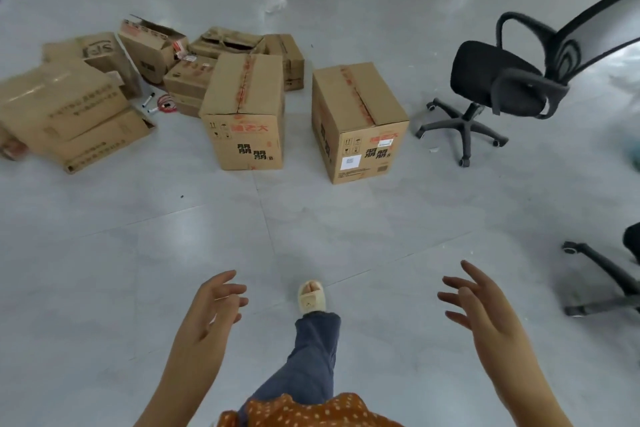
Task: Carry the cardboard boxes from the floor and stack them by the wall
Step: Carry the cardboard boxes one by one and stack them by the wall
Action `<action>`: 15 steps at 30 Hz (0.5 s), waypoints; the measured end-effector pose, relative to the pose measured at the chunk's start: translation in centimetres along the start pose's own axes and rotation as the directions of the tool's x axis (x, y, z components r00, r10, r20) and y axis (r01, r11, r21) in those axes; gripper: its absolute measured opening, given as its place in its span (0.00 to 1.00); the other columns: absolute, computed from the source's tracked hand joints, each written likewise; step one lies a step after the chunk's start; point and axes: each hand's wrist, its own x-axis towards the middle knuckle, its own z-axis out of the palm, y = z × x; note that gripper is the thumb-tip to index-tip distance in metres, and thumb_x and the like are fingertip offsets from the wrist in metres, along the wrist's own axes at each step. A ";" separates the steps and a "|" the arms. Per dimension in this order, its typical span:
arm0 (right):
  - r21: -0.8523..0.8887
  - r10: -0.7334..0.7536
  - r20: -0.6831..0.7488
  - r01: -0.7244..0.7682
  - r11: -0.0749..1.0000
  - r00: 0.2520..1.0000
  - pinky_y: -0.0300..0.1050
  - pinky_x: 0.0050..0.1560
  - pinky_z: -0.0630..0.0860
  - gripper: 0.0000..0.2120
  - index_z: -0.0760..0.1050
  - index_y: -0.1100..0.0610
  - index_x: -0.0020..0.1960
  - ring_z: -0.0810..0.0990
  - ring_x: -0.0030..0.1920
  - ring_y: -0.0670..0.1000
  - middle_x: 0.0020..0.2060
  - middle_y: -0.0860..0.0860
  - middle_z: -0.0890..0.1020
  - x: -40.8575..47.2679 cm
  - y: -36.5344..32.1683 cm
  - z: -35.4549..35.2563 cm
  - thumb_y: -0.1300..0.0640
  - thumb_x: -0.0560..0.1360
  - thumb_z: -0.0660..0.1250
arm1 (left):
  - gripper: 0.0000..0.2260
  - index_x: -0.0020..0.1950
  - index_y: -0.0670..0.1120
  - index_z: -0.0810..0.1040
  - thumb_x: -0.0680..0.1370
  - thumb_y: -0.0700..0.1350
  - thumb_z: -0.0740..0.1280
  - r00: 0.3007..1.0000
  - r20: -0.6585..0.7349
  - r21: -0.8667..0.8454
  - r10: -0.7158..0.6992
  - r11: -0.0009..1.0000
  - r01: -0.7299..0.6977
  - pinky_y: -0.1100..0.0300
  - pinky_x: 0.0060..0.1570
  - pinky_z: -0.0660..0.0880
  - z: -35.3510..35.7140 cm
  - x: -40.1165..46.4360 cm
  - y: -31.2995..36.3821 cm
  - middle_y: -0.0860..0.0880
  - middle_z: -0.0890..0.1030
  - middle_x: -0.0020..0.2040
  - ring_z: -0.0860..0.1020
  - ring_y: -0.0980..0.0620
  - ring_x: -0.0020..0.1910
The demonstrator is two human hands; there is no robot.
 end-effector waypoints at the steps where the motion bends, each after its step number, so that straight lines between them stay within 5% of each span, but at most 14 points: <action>1: 0.004 0.006 -0.016 -0.006 1.000 1.000 0.39 0.48 0.80 0.16 0.70 0.39 0.62 0.83 0.50 0.44 0.52 0.44 0.82 2.4 -0.2 0.2 0.57 0.80 0.58 | 0.11 0.61 0.51 0.72 0.80 0.43 0.57 1.000 0.001 -0.003 0.001 1.000 -0.001 0.49 0.58 0.75 1.0 2.5 0.7 0.49 0.79 0.55 0.79 0.51 0.53; 7: 0.010 -0.022 -0.111 0.023 1.000 0.994 0.41 0.49 0.80 0.16 0.70 0.36 0.61 0.82 0.51 0.44 0.52 0.42 0.82 17.8 -4.8 1.2 0.56 0.81 0.56 | 0.11 0.58 0.55 0.74 0.78 0.49 0.58 0.997 0.036 -0.020 0.065 0.998 -0.064 0.56 0.54 0.75 6.0 18.2 7.6 0.53 0.80 0.52 0.80 0.57 0.50; 15: -0.008 -0.004 -0.119 0.003 1.000 0.993 0.51 0.55 0.78 0.14 0.66 0.44 0.66 0.81 0.53 0.48 0.56 0.47 0.79 33.9 -9.4 1.4 0.54 0.81 0.55 | 0.11 0.58 0.57 0.73 0.81 0.44 0.57 0.992 0.099 0.055 0.083 0.995 -0.089 0.59 0.51 0.74 11.7 32.8 13.9 0.60 0.80 0.48 0.79 0.61 0.49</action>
